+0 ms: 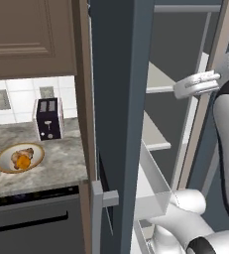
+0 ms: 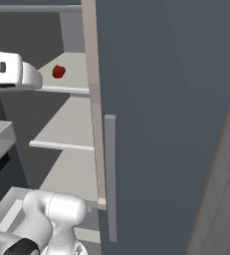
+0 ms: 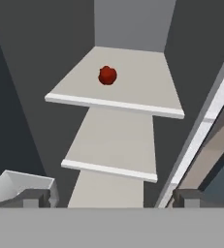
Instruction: Take the bell pepper, chicken drumstick, and orange from the freezer and place them in the bowl on the counter.
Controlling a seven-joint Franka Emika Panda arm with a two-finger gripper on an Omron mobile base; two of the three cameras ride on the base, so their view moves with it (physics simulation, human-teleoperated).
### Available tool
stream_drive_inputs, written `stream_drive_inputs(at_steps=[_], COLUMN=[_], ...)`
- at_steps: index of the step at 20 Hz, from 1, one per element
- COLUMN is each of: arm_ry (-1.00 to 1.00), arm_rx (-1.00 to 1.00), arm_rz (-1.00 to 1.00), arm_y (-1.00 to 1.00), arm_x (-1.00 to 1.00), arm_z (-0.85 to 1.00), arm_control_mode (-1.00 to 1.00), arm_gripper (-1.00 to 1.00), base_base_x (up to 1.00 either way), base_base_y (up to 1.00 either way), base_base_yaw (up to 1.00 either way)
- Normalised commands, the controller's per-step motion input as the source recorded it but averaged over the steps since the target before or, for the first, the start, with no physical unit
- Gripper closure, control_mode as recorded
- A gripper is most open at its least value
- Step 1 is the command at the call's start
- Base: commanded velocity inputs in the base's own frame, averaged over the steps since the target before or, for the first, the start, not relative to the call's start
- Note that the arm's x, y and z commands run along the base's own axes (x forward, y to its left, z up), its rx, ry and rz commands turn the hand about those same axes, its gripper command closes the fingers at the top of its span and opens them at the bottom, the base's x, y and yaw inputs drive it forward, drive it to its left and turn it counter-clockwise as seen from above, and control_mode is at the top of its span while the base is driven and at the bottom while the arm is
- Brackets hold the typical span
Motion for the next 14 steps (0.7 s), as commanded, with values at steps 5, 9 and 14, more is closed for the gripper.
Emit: stream_drive_inputs(at_steps=[5,9,14], arm_ry=[0.00,0.00,0.00], arm_rx=[0.00,0.00,0.00], arm_rz=[0.00,0.00,0.00], arm_y=[0.32,0.15,0.00], arm_x=[0.39,0.63,0.60], arm_z=[0.00,0.00,-0.05], arm_control_mode=[-1.00,-1.00,-1.00], arm_gripper=[-1.00,-1.00,-1.00], base_base_x=[0.00,0.00,0.00], base_base_y=[0.00,0.00,0.00], base_base_yaw=[0.00,0.00,0.00])
